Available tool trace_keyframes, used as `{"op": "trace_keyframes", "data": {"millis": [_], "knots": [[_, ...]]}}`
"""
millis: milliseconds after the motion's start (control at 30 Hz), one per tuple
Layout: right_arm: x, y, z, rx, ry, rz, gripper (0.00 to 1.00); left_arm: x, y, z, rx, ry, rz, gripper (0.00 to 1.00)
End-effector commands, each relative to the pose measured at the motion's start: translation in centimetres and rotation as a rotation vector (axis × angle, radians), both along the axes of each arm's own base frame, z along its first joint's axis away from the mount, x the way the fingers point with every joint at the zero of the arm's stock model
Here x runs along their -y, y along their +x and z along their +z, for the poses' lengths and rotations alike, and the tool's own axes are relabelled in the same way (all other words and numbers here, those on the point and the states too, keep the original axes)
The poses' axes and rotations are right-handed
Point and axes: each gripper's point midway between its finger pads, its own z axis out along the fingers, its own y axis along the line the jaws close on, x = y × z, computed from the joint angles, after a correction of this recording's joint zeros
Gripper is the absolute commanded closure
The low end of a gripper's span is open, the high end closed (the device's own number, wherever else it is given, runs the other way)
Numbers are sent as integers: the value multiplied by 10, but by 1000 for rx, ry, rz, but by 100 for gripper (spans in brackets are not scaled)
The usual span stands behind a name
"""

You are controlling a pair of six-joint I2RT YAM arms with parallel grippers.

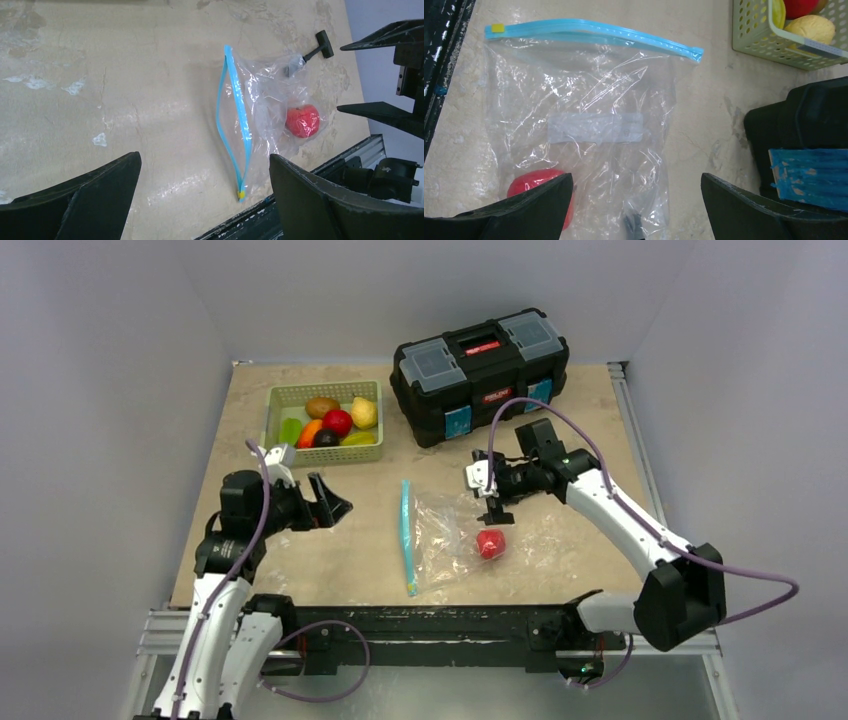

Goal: Open the zip-top bag and remove the fake food
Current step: Adjust the fake fruit in the zipper food storage bag.

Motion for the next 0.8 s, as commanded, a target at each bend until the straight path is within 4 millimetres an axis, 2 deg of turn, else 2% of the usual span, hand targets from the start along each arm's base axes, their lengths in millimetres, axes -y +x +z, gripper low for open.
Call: {"op": "trace_keyframes", "data": {"millis": [0,167,367,600,767], "knots": [[8,-14,10,1,-4,-15,1,8,-19,-4,0,-12,-60,0],[12,-35,18,-43,10,-11,1,24,-27,-3,-7,-58,-98,0],[23,-70,-7,-146,-21,39,1,42,-37,-17,-52,-87,-140,0],[30,-74,-24,-85,-11,-1,1,53,-50,-28,-66,-101,-168,0],[31,-70,-30,-75,-26,0,1,64,-54,-37,-78,-111,-210,4]]}}
